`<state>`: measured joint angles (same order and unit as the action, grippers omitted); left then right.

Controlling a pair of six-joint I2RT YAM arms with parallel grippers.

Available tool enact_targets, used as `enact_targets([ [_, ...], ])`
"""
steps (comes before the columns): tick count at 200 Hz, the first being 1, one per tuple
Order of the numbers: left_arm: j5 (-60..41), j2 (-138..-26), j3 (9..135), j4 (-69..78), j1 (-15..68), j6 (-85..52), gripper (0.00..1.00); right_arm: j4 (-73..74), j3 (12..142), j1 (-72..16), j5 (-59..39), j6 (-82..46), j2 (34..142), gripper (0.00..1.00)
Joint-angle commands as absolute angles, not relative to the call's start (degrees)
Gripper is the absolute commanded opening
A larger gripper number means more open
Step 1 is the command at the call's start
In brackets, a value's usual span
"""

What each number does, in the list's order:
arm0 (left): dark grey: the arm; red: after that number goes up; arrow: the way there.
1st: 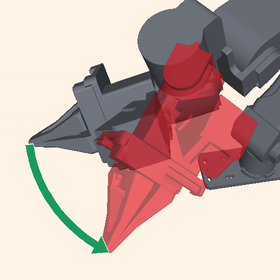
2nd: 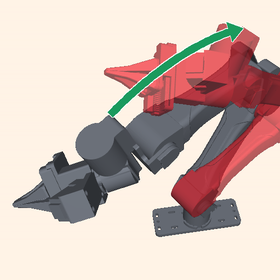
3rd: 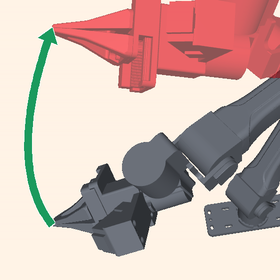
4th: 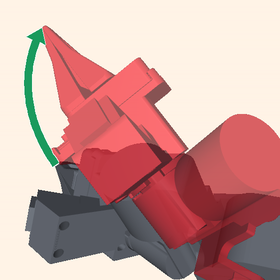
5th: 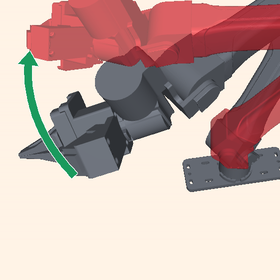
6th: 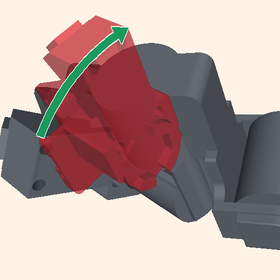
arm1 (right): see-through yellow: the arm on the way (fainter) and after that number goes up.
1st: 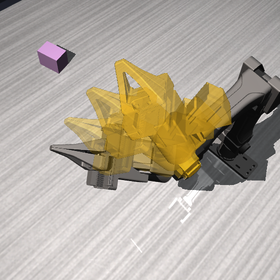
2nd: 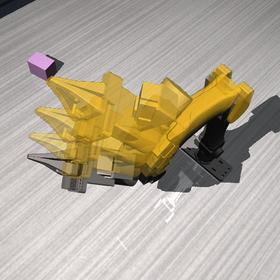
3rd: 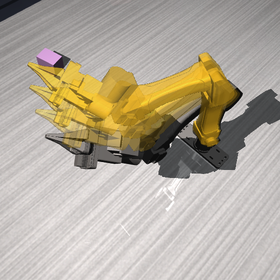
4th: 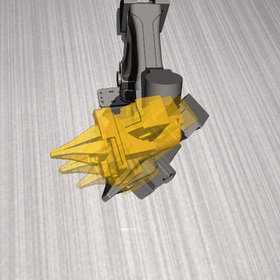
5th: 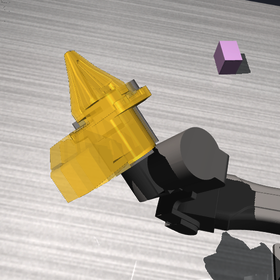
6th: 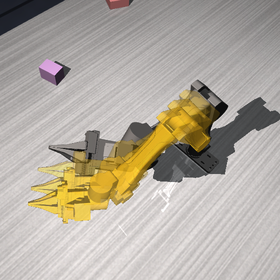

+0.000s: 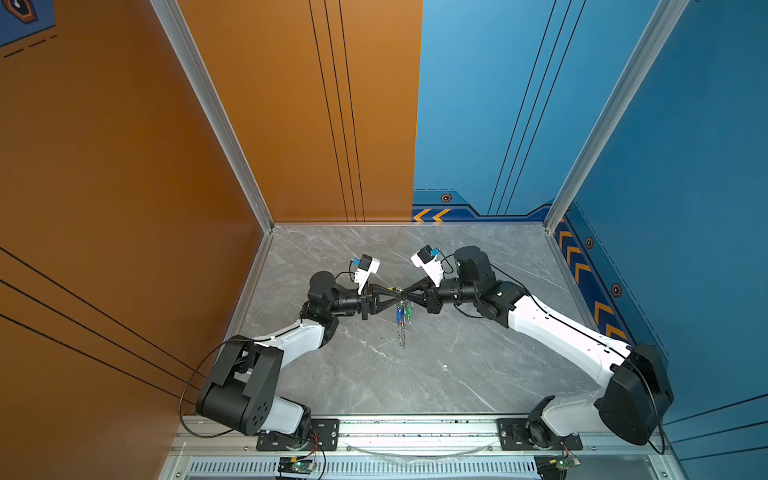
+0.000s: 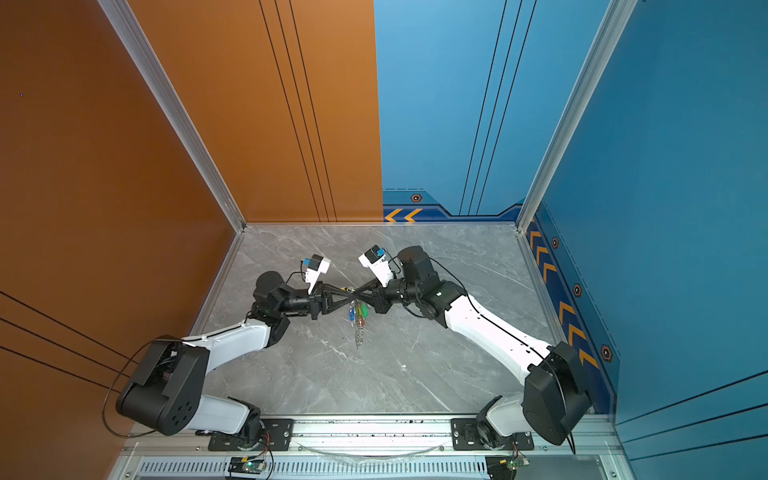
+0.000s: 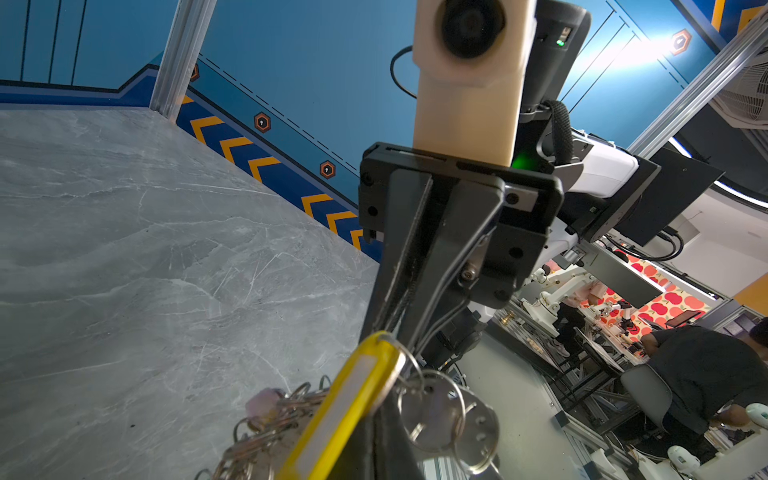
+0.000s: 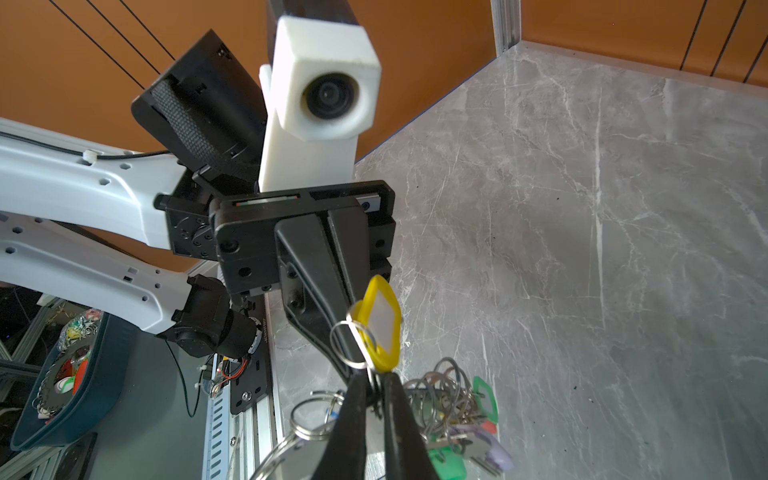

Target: Remove the keys from the keyring

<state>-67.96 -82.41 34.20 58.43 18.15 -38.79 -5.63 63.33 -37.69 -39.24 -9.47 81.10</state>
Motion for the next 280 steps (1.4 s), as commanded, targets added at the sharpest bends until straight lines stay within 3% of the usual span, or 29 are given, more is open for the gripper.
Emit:
enact_targets([
  [1, -67.1, -81.8, 35.1, 61.2, 18.2, -37.7, 0.00, -8.1, 64.4, -38.0, -41.6, -11.0, 81.5, 0.09],
  [70, -66.4, -81.1, 35.2, 61.2, 18.0, -37.6, 0.00, -4.8, 61.8, -35.3, -42.6, -14.5, 78.2, 0.23],
  [138, -66.2, -80.8, 35.5, 61.3, 18.5, -38.0, 0.00, 2.2, 60.2, -35.5, -45.7, -19.7, 79.5, 0.20],
  [280, -66.0, -79.1, 35.0, 61.3, 17.1, -38.3, 0.00, 1.5, 59.2, -33.8, -44.5, -19.9, 80.2, 0.20],
])
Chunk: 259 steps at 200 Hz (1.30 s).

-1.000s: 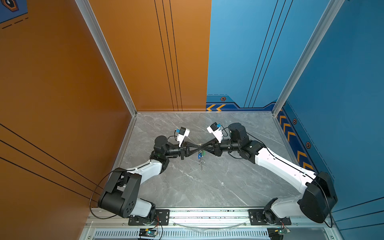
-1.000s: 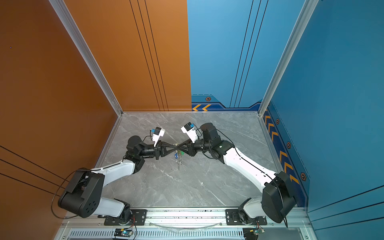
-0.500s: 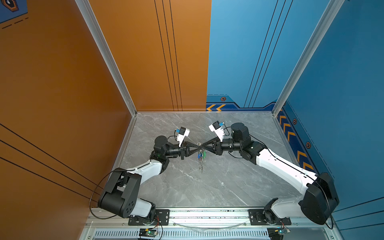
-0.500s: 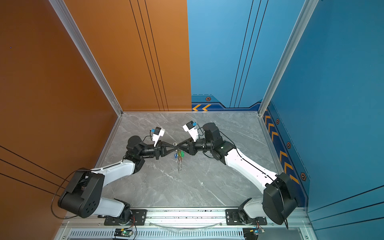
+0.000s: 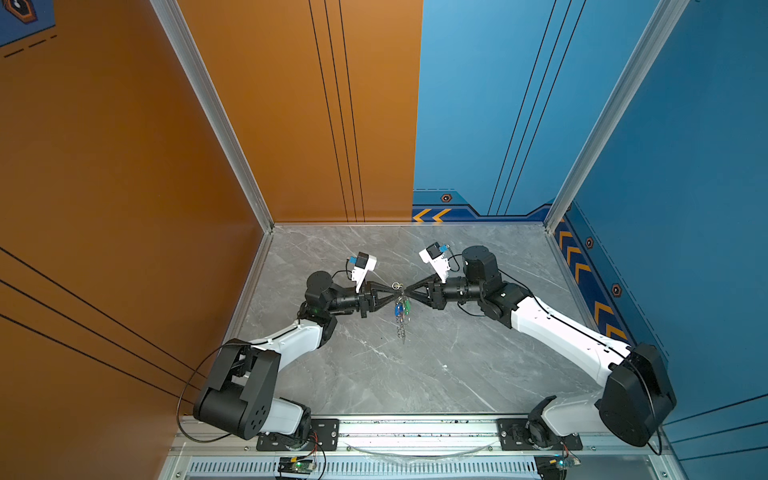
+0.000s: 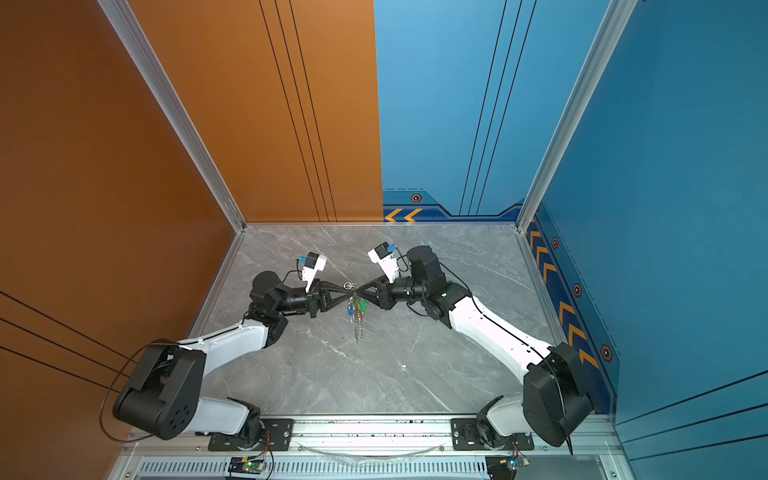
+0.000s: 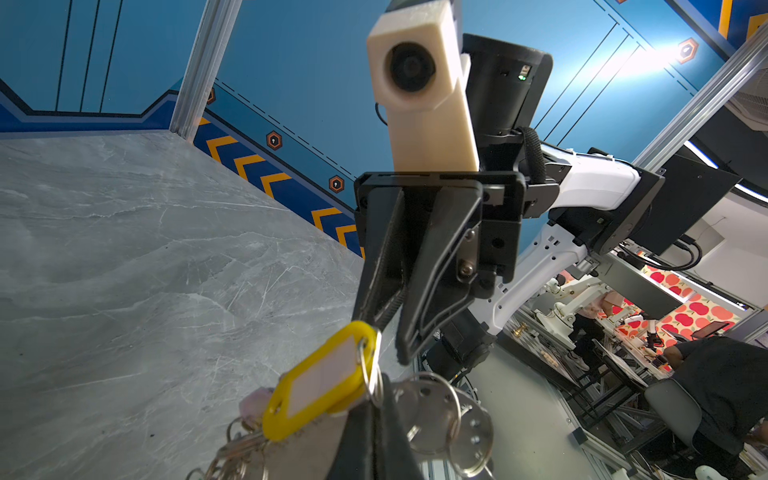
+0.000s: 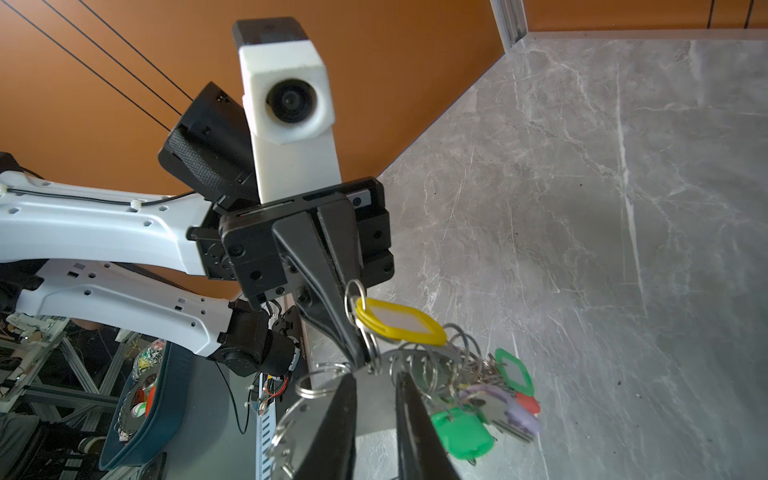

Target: Remove the keys from the keyring

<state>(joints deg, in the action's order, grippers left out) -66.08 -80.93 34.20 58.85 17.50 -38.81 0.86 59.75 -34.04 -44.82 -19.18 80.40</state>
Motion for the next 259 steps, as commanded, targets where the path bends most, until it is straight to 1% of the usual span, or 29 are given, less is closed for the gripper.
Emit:
enact_targets([
  [1, -66.1, -79.1, 35.1, 61.3, 17.1, -38.3, 0.00, 1.5, 59.2, -33.8, -44.5, -19.9, 80.2, 0.21],
  [86, -66.1, -79.9, 35.9, 61.3, 17.8, -38.6, 0.00, 5.0, 61.1, -36.3, -45.6, -21.5, 83.0, 0.21],
  [191, -66.0, -81.4, 35.2, 61.3, 18.7, -38.1, 0.00, 10.0, 61.9, -36.2, -46.8, -24.5, 83.4, 0.22],
  [202, -66.1, -81.4, 35.2, 61.3, 18.7, -38.1, 0.00, 10.3, 62.0, -36.3, -46.8, -24.7, 83.5, 0.22],
  [238, -66.0, -81.0, 35.5, 61.3, 18.4, -38.2, 0.00, 8.8, 62.5, -36.5, -47.5, -24.0, 84.0, 0.15],
  [248, -66.0, -80.9, 35.5, 61.3, 18.2, -38.4, 0.00, 7.7, 62.4, -36.5, -47.5, -23.4, 83.8, 0.15],
  [259, -65.5, -80.7, 35.2, 61.3, 17.8, -38.3, 0.00, 6.9, 62.0, -36.3, -47.3, -22.9, 83.4, 0.18],
])
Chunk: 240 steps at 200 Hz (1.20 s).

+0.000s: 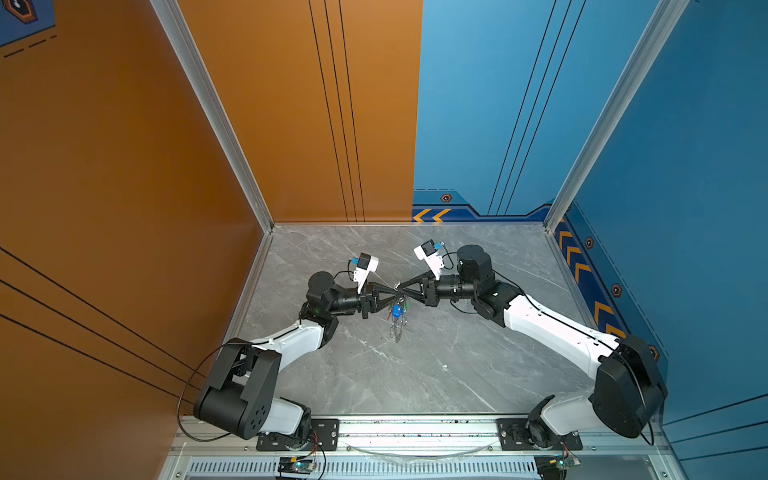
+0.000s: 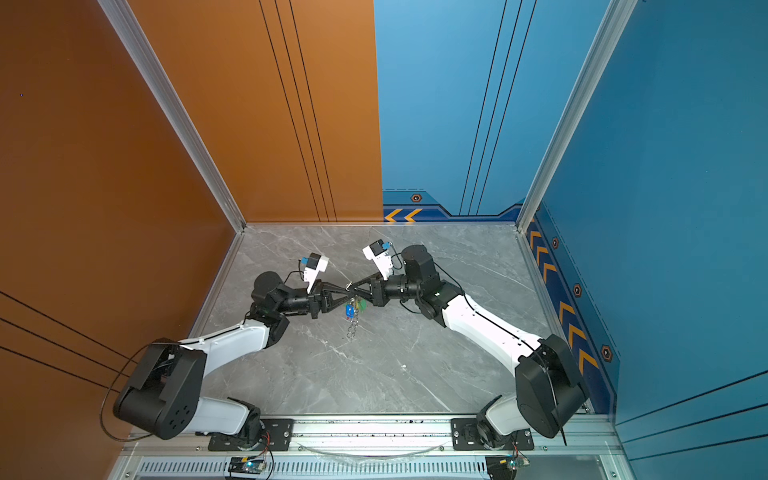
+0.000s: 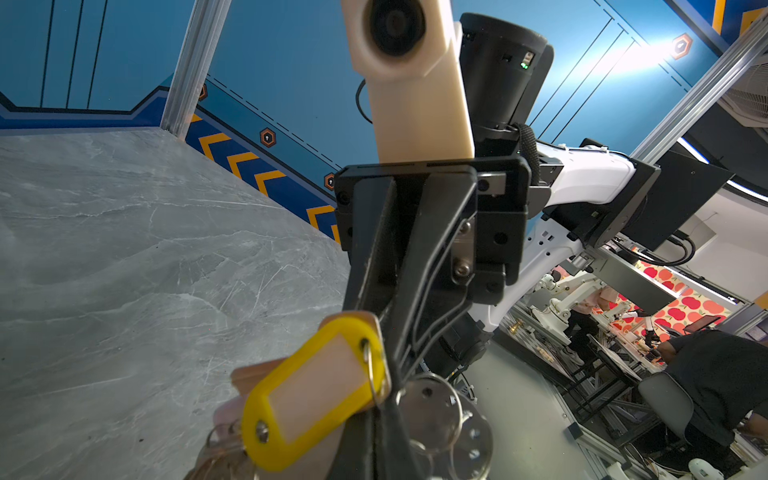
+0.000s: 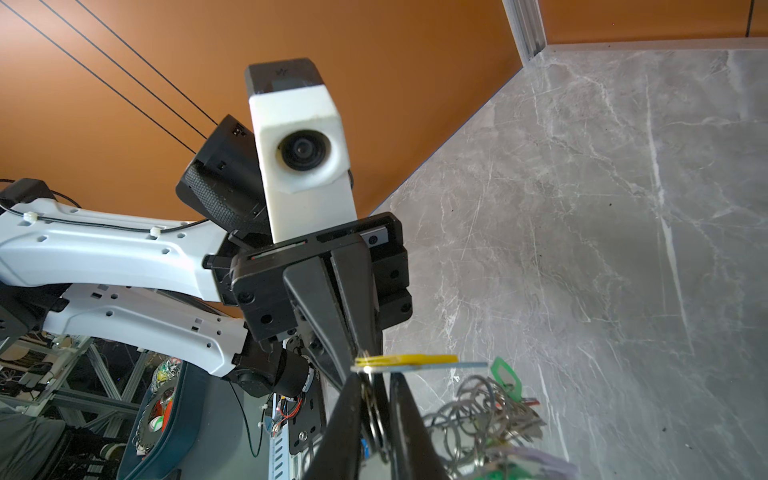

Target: Remove the keys from the keyring

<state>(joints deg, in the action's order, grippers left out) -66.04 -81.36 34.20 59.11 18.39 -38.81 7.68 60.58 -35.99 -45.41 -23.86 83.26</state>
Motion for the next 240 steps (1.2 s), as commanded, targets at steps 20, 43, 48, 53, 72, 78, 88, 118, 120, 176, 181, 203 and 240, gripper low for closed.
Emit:
enact_targets([
  [20, -65.0, -80.1, 34.6, 61.3, 17.0, -38.3, 0.00, 6.1, 61.2, -35.8, -47.3, -22.5, 82.6, 0.19],
  [43, -64.6, -79.5, 34.5, 61.3, 16.5, -38.4, 0.00, 5.6, 60.7, -35.3, -47.3, -22.3, 81.9, 0.22],
  [48, -64.5, -79.3, 34.5, 61.3, 16.5, -38.4, 0.00, 5.5, 60.7, -35.2, -47.4, -22.3, 81.8, 0.23],
  [53, -64.4, -79.1, 34.3, 61.3, 16.3, -38.4, 0.00, 5.5, 60.7, -35.2, -47.3, -22.2, 81.8, 0.24],
  [72, -64.1, -78.5, 34.1, 61.3, 16.0, -38.3, 0.00, 5.1, 60.7, -35.2, -47.1, -22.1, 81.7, 0.25],
  [78, -64.1, -78.4, 34.1, 61.3, 16.1, -38.3, 0.00, 5.3, 60.7, -35.1, -47.1, -22.1, 81.8, 0.25],
  [88, -64.3, -78.4, 34.3, 61.3, 16.1, -38.5, 0.00, 5.7, 60.7, -35.2, -47.1, -22.2, 81.7, 0.25],
  [118, -64.7, -78.7, 34.5, 61.3, 16.4, -38.6, 0.00, 6.5, 61.7, -35.7, -47.0, -22.5, 82.3, 0.23],
  [120, -64.7, -78.8, 34.5, 61.3, 16.5, -38.6, 0.00, 6.6, 61.7, -35.8, -47.0, -22.6, 82.3, 0.23],
  [176, -64.9, -79.2, 34.0, 61.3, 16.2, -38.9, 0.00, 6.8, 62.7, -36.2, -46.9, -22.5, 83.2, 0.02],
  [181, -64.8, -79.2, 33.9, 61.3, 16.0, -38.9, 0.00, 6.6, 62.7, -36.1, -46.9, -22.4, 83.1, 0.01],
  [203, -64.5, -79.1, 33.6, 61.3, 15.6, -38.9, 0.04, 5.5, 62.9, -35.9, -46.5, -21.5, 82.9, 0.00],
  [240, -64.4, -78.8, 33.0, 61.4, 15.1, -39.1, 0.22, 1.4, 64.7, -35.8, -45.9, -18.8, 82.6, 0.00],
])
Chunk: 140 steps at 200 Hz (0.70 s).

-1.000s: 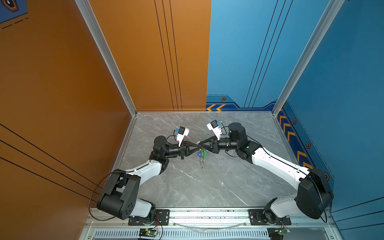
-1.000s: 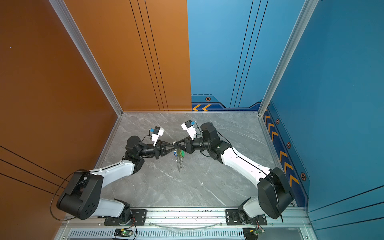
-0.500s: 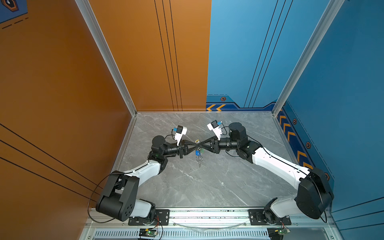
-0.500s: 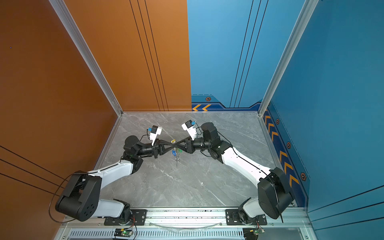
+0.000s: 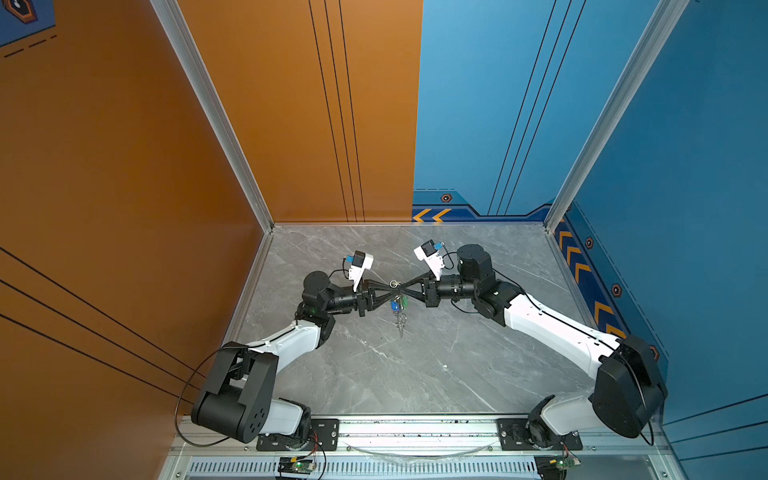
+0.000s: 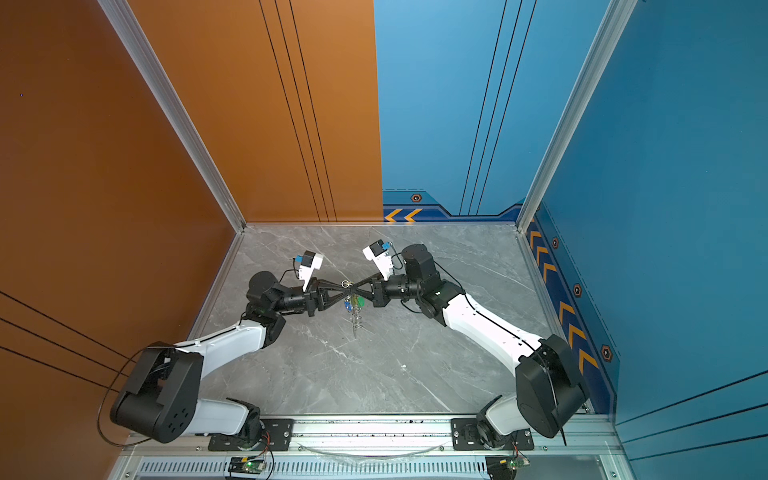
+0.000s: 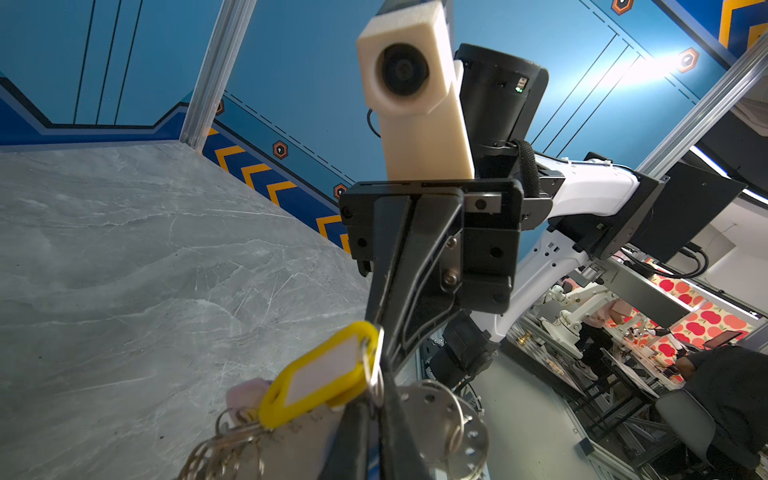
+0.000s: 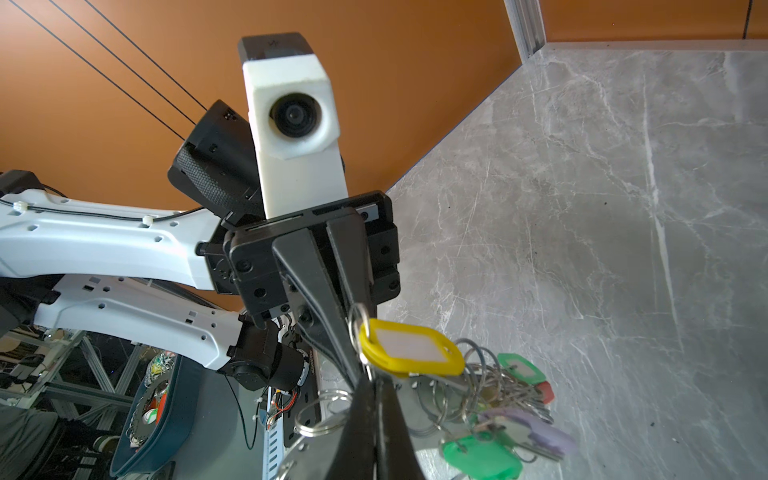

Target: Remove the keys from the keyring

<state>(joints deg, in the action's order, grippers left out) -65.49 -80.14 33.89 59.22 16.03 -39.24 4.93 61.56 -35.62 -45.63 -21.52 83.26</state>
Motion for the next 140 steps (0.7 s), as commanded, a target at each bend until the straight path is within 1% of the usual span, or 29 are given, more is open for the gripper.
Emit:
enact_targets([
  [1, -64.5, -78.8, 32.9, 61.4, 15.0, -39.2, 0.22, 1.2, 64.8, -35.8, -45.9, -18.8, 82.7, 0.00],
  [25, -64.3, -77.3, 31.2, 61.4, 13.5, -39.1, 0.30, -5.0, 67.4, -35.6, -44.4, -15.3, 82.6, 0.00],
  [44, -64.1, -75.3, 29.1, 61.4, 11.3, -39.3, 0.33, -10.4, 69.3, -35.1, -42.2, -12.8, 82.5, 0.00],
  [56, -63.7, -73.8, 27.5, 61.4, 9.6, -39.3, 0.33, -17.1, 72.0, -35.1, -39.6, -9.9, 83.4, 0.00],
  [77, -62.6, -71.9, 24.6, 61.4, 7.0, -39.0, 0.34, -32.2, 78.8, -36.9, -31.5, -2.6, 86.9, 0.00],
  [103, -61.2, -71.0, 21.9, 61.3, 5.3, -37.9, 0.35, -44.6, 85.0, -39.8, -18.3, 3.3, 91.1, 0.00],
  [109, -61.0, -71.1, 21.6, 61.3, 5.2, -37.6, 0.35, -47.5, 86.8, -42.1, -16.0, 4.5, 92.2, 0.00],
  [129, -61.2, -72.0, 21.6, 61.3, 5.0, -37.2, 0.36, -53.7, 91.0, -44.6, -11.2, 6.8, 94.7, 0.00],
  [140, -61.8, -72.5, 22.2, 61.3, 5.3, -37.2, 0.36, -54.8, 92.2, -45.2, -10.7, 7.4, 95.1, 0.00],
])
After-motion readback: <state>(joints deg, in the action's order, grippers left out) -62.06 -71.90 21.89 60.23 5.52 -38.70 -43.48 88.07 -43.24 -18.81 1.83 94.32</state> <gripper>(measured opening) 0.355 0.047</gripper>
